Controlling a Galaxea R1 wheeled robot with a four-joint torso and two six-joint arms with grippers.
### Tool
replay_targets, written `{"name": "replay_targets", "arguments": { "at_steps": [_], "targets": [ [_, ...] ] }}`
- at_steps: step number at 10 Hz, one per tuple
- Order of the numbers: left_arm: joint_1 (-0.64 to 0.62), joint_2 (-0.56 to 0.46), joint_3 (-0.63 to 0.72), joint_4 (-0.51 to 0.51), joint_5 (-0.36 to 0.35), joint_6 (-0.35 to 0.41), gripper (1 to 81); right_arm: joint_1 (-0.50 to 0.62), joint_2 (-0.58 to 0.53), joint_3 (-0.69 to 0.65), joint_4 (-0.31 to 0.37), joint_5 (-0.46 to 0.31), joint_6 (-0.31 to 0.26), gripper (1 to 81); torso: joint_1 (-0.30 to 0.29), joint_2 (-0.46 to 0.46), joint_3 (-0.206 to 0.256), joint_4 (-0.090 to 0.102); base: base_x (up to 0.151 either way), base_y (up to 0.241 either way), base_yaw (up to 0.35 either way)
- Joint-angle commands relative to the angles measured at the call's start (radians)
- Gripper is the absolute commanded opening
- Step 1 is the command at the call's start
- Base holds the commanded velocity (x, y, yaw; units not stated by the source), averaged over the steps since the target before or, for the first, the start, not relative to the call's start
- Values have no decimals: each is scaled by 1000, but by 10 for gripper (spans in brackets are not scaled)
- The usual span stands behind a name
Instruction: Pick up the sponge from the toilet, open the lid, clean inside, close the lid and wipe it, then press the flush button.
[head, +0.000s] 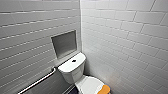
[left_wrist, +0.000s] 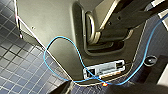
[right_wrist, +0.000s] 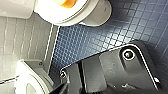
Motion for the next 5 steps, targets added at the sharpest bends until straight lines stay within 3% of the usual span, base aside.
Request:
{"name": "replay_targets", "arguments": {
  "at_steps": [1, 2, 5],
  "targets": [
    [3, -7, 3, -2, 66, 3, 811, 112, -56, -9, 9, -34, 38, 811, 63, -97, -91, 0, 0, 0, 0],
    [6, -7, 3, -3, 66, 3, 811, 142, -58, -10, 9, -36, 44, 811, 86, -134, -32, 0, 0, 0, 0],
    [12, -7, 3, -5, 66, 0, 811, 244, -24, -35, 13, -51, 45, 811, 142, -220, -82, 0, 0, 0, 0]
  ]
}}
